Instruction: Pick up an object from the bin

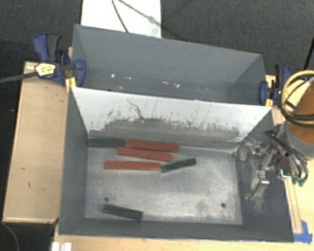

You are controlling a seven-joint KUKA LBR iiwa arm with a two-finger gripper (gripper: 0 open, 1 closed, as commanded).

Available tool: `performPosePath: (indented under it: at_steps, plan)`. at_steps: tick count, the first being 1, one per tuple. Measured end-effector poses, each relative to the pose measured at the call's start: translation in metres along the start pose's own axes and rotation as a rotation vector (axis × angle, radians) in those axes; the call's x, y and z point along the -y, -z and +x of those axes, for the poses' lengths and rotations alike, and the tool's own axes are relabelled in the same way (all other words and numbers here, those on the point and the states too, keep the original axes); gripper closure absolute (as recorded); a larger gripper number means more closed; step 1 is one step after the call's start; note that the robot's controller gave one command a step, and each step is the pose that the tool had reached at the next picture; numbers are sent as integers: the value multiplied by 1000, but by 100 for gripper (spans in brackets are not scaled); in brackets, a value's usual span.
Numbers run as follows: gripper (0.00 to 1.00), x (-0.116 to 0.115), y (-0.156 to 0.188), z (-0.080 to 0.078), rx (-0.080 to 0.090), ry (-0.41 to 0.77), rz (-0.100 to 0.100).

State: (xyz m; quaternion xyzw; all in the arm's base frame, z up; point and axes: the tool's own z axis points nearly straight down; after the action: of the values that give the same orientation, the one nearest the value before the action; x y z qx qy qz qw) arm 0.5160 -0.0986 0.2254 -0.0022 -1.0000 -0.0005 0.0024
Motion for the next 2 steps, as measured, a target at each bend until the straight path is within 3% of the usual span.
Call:
performPosePath:
  at_steps: [1, 2]
  plan:
    - [0, -83, -150, -44, 1, -236, -2]
    - [100, -80, -147, -45, 6, -234, 0]
